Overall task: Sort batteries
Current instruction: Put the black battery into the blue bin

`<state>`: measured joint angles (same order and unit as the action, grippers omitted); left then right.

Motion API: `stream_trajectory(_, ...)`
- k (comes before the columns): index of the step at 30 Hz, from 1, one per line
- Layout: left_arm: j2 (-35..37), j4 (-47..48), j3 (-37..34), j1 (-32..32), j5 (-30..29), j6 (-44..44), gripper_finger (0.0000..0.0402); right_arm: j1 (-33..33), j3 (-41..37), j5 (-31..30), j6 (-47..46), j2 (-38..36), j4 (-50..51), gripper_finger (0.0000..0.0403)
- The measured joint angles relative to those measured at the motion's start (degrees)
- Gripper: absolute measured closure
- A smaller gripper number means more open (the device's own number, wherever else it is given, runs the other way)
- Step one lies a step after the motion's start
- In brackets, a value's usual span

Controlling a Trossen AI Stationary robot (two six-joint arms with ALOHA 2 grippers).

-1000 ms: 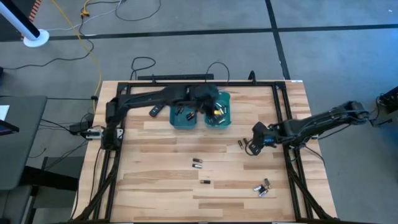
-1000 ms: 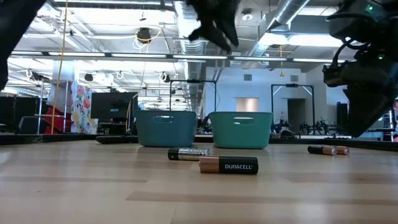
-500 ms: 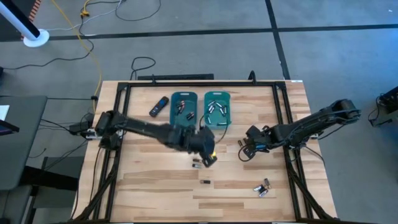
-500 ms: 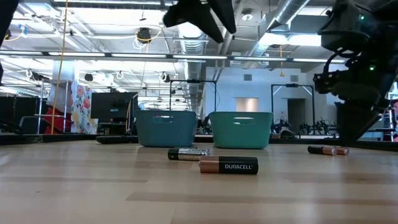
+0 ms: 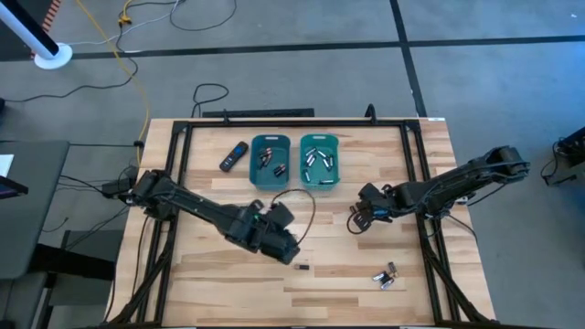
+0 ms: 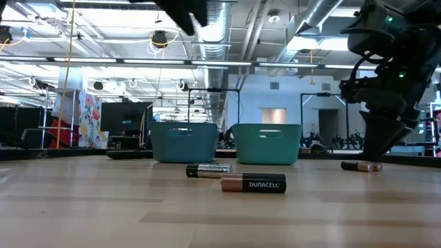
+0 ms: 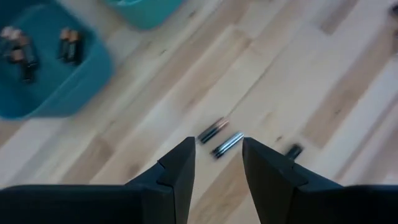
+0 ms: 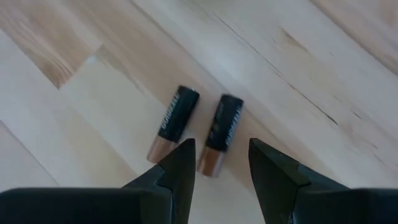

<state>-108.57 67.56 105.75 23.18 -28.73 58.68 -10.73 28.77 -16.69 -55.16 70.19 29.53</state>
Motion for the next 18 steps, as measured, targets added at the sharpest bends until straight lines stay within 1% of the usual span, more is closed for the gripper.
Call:
stream_trajectory(3, 1.2, 5.0, 0.0, 1.4, -1.6, 2.0, 0.0274, 0.9, 0.1, 0.0, 0.1, 1.5, -1.9, 0.0237)
stream_trajectory(5, 3.0, 6.2, -1.4, 2.3, -3.1, 3.4, 0.0274, 1.6, 0.1, 0.0, 0.1, 3.2, -2.2, 0.0237)
stream_trajectory(7, 5.7, 6.0, -5.0, 3.0, -4.4, 5.3, 0.0274, 2.1, 0.1, -0.1, 0.2, 5.5, -2.2, 0.0237)
stream_trajectory(10, 11.4, 3.5, -13.8, 4.2, -4.9, 9.0, 0.0274, 2.6, 0.4, -0.4, 0.2, 8.4, -2.3, 0.0237)
stream_trajectory(12, 16.3, -1.2, -21.5, 4.9, -5.0, 11.0, 0.0274, 2.6, 0.6, -0.6, 0.0, 9.6, -2.1, 0.0237)
stream_trajectory(14, 21.7, -8.5, -29.9, 5.2, -5.2, 11.5, 0.0274, 2.5, 0.6, -0.5, -0.7, 10.0, -2.1, 0.024)
stream_trajectory(16, 27.2, -17.8, -38.8, 5.4, -5.1, 9.7, 0.0274, 2.5, 0.5, -0.3, -1.6, 9.9, -2.1, 0.025)
stream_trajectory(18, 32.2, -27.3, -47.2, 5.4, -4.9, 6.0, 0.0274, 2.5, 0.5, 0.1, -2.4, 9.2, -1.9, 0.027)
